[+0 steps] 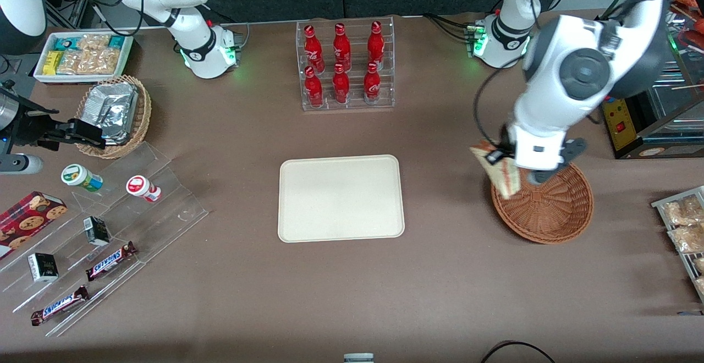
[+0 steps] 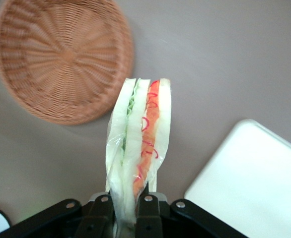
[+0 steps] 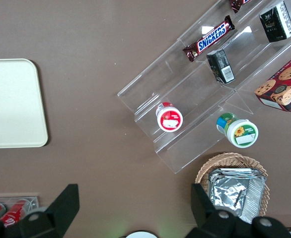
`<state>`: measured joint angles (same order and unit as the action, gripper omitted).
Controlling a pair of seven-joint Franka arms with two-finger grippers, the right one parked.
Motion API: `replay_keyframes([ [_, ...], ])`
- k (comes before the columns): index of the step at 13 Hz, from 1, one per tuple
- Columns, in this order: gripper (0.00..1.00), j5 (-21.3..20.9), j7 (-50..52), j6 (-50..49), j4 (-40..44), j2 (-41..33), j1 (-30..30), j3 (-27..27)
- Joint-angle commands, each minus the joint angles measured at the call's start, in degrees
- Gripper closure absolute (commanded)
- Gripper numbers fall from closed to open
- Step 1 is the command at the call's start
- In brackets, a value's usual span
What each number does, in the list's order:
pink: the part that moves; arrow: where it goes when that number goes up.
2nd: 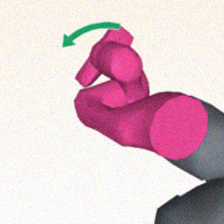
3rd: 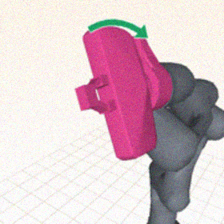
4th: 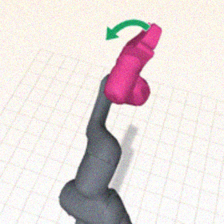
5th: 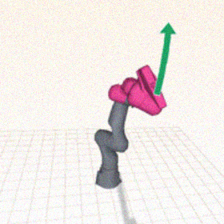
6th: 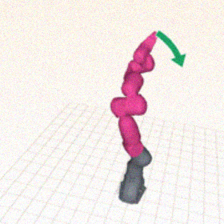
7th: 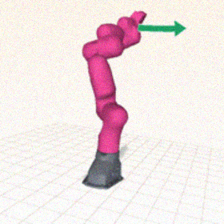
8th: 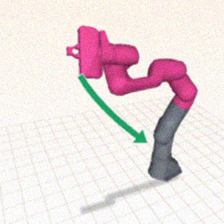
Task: Place sandwich from basket to tray
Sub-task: 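Carry the held sandwich with the left gripper over the cream tray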
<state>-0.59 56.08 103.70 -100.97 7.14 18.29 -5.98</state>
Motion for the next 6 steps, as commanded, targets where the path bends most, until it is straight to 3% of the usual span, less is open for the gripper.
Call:
replay_keyframes([
  [1, 0.86, -0.73, -0.09, -1.05, 6.56, 6.28, 8.22, 0.53],
  [6, 0.85, -0.64, -0.53, 6.42, 13.59, 18.32, 16.85, 0.53],
])
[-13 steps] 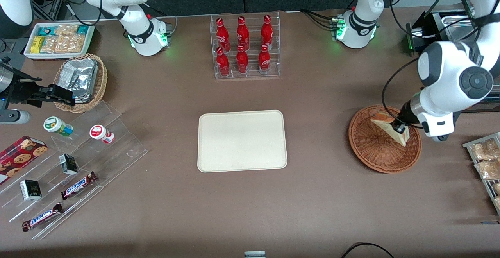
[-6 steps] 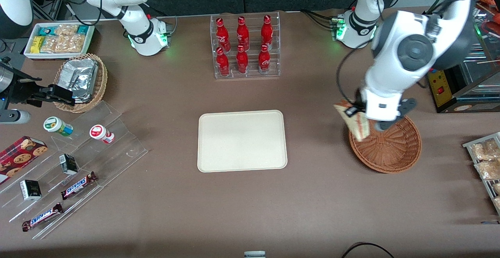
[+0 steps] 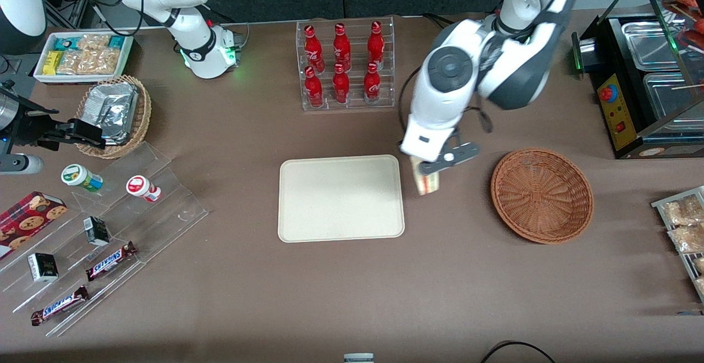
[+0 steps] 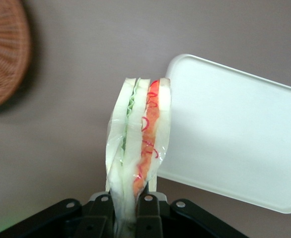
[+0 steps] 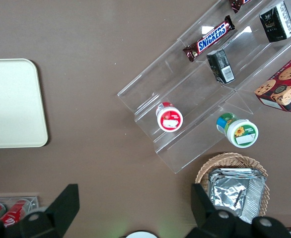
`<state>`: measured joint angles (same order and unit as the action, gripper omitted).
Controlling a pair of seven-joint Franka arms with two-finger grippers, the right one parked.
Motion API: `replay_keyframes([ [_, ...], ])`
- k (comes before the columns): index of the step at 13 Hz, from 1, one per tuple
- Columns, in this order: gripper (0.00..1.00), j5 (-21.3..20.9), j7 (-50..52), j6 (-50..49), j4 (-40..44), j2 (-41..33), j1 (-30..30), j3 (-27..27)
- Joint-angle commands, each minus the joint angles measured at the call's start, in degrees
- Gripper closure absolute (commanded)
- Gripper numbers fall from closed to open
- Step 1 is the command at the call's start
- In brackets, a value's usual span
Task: Place sandwich from basket to tray
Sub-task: 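Carry the held sandwich with the left gripper over the cream tray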
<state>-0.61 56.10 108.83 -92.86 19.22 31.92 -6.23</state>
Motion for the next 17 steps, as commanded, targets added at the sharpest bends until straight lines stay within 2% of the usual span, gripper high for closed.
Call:
replay_keyframes([
  [1, 0.83, -0.97, -0.12, 2.17, 7.32, 9.05, 4.89, 0.86],
  [3, 0.83, -3.59, 0.5, 3.93, 9.53, 13.19, 5.96, 0.78],
  [8, 0.83, -6.76, 4.28, 13.68, 11.91, 20.75, 10.09, 0.87],
  [12, 0.83, -7.47, 4.28, 18.26, 12.35, 24.36, 11.58, 1.04],
  [16, 0.82, -7.82, 4.37, 18.35, 12.61, 25.34, 11.67, 1.3],
  [17, 0.77, -7.82, 4.37, 18.35, 12.53, 25.34, 11.67, 1.31],
])
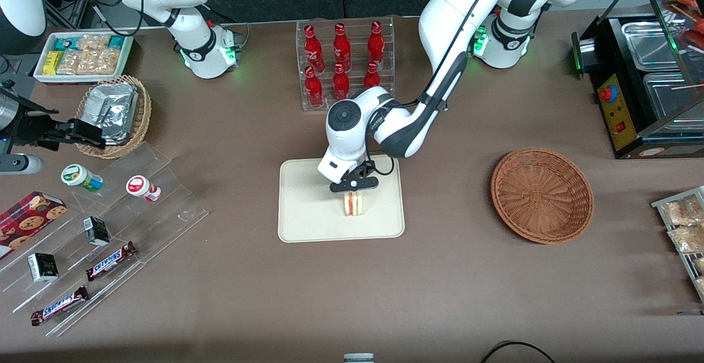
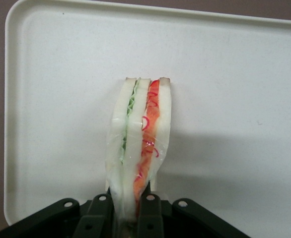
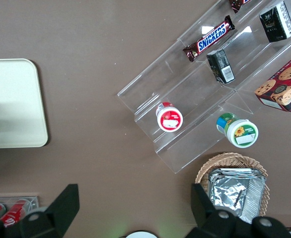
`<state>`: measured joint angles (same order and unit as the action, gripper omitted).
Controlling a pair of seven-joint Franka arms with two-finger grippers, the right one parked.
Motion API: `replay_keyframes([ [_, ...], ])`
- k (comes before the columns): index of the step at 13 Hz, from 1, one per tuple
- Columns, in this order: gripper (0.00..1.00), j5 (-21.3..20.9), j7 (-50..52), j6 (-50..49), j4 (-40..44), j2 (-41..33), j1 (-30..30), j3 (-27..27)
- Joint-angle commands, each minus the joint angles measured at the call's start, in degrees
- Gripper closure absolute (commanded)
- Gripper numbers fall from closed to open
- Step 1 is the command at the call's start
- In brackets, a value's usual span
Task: Place sandwich from basket to tray
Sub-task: 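Carry the held sandwich with the left gripper over the cream tray, then lower the sandwich onto the tray and open the left gripper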
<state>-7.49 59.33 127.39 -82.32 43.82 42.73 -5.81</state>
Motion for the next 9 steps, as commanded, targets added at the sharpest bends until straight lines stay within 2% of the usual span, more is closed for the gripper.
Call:
replay_keyframes([
  [1, 0.56, -0.94, 1.14, -0.21, 2.08, 0.91, 0.86, 0.88],
  [2, 0.13, -0.94, 1.06, -0.21, 2.08, 0.82, 0.77, 0.97],
  [3, 0.0, -1.03, 1.06, -0.3, 2.08, 0.39, 0.77, 0.97],
  [6, 0.0, -0.94, 1.93, -2.92, 3.39, -2.15, 0.25, 1.41],
  [9, 0.0, -0.33, 2.2, -11.78, 5.77, -7.59, -0.02, 2.47],
])
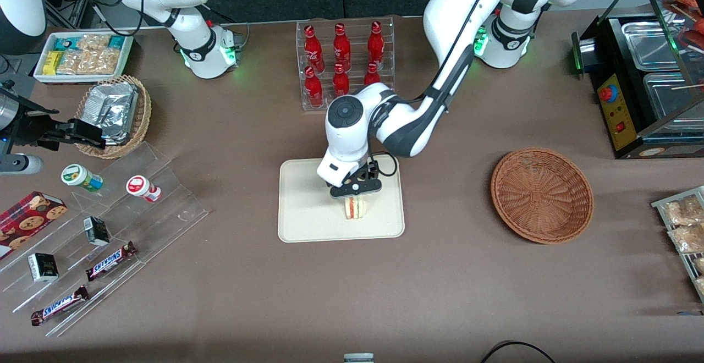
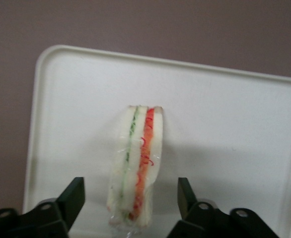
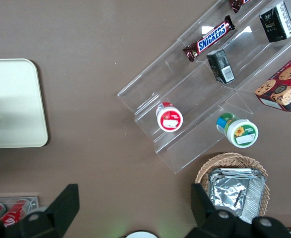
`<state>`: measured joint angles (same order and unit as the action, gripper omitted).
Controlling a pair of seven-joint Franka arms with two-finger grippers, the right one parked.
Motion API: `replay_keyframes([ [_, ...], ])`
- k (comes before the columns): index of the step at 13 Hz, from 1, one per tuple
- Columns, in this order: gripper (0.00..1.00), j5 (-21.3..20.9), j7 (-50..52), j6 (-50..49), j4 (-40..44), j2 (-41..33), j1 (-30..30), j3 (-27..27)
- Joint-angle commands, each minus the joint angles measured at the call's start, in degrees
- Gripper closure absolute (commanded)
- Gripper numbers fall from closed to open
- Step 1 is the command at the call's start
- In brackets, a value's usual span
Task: Place sandwich from basket to tray
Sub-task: 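Lower the sandwich onto the tray and open the left gripper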
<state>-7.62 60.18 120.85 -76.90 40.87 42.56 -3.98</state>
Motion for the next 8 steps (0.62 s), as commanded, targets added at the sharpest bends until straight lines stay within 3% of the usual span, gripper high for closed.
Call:
replay_keyframes([
  [1, 0.0, -0.02, 1.69, -7.1, 0.43, -6.58, -0.37, 0.55],
  [4, 0.0, -0.64, 4.68, -13.78, 0.61, -11.41, -0.55, 0.72],
  [8, 0.0, -0.46, 3.63, -21.69, 0.79, -18.97, -1.42, 5.64],
])
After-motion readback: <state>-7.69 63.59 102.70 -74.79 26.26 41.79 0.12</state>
